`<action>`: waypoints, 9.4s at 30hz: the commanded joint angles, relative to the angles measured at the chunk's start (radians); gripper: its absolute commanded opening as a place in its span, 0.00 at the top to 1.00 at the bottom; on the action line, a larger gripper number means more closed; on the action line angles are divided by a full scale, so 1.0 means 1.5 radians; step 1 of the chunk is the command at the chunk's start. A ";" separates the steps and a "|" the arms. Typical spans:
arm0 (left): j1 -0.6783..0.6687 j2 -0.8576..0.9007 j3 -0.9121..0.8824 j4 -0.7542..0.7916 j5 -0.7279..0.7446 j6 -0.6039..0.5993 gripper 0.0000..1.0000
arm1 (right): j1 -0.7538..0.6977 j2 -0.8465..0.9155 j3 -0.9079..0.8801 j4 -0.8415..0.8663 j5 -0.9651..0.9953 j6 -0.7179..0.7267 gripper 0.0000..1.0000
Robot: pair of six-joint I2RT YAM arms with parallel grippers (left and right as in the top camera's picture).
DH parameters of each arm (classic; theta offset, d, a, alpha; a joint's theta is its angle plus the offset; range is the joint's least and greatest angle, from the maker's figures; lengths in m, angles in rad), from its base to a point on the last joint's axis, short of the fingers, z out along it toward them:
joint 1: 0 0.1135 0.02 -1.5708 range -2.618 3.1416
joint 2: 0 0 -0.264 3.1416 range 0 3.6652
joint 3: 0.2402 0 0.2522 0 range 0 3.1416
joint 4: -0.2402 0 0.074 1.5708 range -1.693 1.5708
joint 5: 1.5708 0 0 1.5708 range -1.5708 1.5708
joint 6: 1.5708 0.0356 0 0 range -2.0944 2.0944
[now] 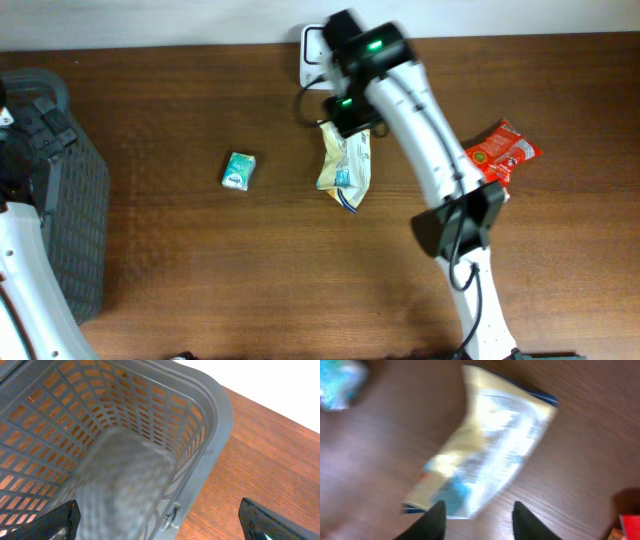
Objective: Scan the item barcode
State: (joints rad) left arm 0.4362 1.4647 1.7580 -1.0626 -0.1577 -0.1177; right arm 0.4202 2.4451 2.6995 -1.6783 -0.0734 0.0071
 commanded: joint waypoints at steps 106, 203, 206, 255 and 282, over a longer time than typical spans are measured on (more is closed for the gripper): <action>0.003 0.003 0.002 0.001 -0.003 -0.006 0.01 | -0.240 -0.185 -0.879 0.730 -0.174 0.335 0.19; 0.003 0.003 0.002 -0.002 -0.003 -0.006 0.01 | 0.091 -0.035 -0.559 1.421 0.516 -1.000 0.96; 0.003 0.003 0.002 -0.002 -0.003 -0.006 0.01 | 0.088 -0.013 -0.559 1.502 0.510 -1.028 0.96; 0.003 0.003 0.002 -0.002 -0.003 -0.006 0.01 | -0.367 -0.421 -0.563 0.446 -0.014 -0.046 0.96; 0.003 0.003 0.002 -0.002 -0.003 -0.006 0.01 | -0.456 -0.342 -0.342 0.280 -0.345 0.104 0.01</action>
State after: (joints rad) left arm 0.4362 1.4647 1.7580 -1.0660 -0.1577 -0.1177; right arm -0.3176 1.9591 2.1632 -1.2495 -0.3187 0.1123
